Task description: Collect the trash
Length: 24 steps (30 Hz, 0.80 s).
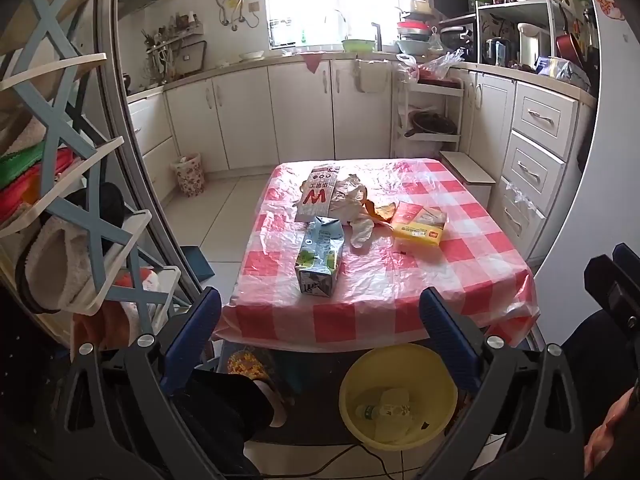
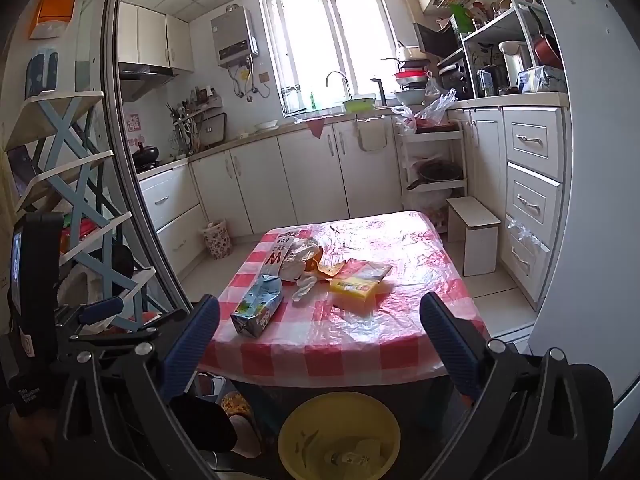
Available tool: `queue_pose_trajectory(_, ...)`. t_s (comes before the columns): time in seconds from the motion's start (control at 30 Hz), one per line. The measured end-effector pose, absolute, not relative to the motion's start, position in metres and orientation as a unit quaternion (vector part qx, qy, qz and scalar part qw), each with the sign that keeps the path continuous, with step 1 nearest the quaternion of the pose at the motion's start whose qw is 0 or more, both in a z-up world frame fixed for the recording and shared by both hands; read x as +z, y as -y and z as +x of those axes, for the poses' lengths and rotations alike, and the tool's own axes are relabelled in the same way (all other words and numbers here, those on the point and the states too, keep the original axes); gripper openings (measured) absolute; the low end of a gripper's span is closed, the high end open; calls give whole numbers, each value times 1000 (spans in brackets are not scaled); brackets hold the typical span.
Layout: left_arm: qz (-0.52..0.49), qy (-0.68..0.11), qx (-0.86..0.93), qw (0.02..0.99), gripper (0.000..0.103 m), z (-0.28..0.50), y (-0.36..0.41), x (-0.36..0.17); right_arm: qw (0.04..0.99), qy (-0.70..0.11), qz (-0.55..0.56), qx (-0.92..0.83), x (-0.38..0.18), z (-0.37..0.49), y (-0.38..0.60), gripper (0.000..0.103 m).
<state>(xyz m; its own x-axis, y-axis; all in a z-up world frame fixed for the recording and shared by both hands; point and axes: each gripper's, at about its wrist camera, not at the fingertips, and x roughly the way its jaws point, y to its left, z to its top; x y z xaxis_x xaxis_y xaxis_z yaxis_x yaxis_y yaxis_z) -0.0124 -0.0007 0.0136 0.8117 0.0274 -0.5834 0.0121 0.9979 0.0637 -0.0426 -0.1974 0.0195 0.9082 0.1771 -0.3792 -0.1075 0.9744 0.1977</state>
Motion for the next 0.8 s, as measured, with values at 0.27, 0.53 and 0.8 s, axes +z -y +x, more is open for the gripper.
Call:
queue_pose_trajectory(0.27, 9, -299, -5, 954, 95, -16, -3, 17, 973, -199, 85, 73, 21, -44, 198, 96)
queue_pose_trajectory(0.53, -5, -290, 7, 957, 95, -18, -10, 22, 973, -199, 85, 75, 22, -44, 198, 96)
queue_pose_trajectory(0.8, -7, -285, 12, 958, 95, -20, -15, 25, 973, -200, 85, 75, 22, -45, 195, 96)
